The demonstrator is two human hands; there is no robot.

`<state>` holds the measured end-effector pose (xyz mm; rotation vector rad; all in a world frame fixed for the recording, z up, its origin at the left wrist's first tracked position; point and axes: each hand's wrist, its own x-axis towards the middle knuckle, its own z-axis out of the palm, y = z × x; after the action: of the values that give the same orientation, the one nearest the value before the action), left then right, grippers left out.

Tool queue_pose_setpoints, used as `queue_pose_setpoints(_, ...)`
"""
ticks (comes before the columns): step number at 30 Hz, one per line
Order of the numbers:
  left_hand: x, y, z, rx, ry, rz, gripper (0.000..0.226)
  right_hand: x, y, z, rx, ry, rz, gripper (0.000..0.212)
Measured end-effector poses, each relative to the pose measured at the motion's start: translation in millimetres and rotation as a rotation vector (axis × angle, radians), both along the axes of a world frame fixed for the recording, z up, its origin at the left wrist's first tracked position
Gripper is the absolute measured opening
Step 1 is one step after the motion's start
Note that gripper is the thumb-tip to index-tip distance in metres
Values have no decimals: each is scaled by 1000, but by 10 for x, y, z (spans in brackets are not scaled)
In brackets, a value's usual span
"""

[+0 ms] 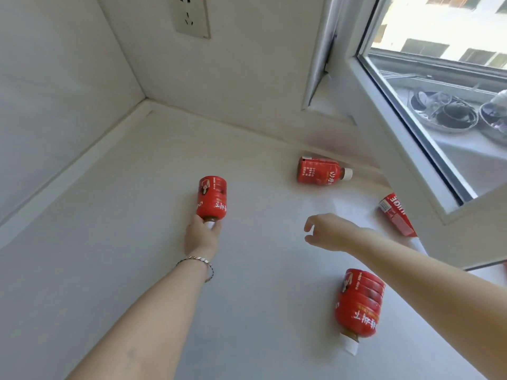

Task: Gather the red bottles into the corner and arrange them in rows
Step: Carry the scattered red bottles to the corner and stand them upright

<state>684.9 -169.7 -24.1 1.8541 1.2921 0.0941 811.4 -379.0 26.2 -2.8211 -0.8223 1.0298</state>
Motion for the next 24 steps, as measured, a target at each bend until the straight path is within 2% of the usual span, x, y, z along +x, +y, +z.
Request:
queue_pose_setpoints(2,-15,-37,-27,28,-73,1,22,-23,-65,-20,15,13,-20,35)
queue_pose_setpoints(4,-90,-60,-4,143,-90,-30,26,-85,-149,-33,30,30,-35,34)
queue_pose_setpoints(7,-224,-65,43,221,-89,-182,15,-217,-318,-35,33,57,-47,34)
queue_pose_setpoints(8,-252,-82,78,210,-66,-236,9,-260,-380,-38,29,59,-52,34)
queue_pose_setpoints(10,-236,-163,151,242,17,-334,20,-320,-485,-43,25,52,-62,34)
queue_pose_setpoints(14,103,-379,127,660,204,-779,42,-330,-609,-30,48,29,-90,34)
queue_pose_setpoints(16,320,-451,75,742,353,-918,41,-316,-641,-24,79,21,-114,33)
queue_pose_setpoints(20,465,-547,-9,671,366,-781,33,-343,-696,-26,162,18,-148,31)
queue_pose_setpoints(24,334,-388,-102,662,143,-742,23,-385,-790,-60,227,54,-187,30)
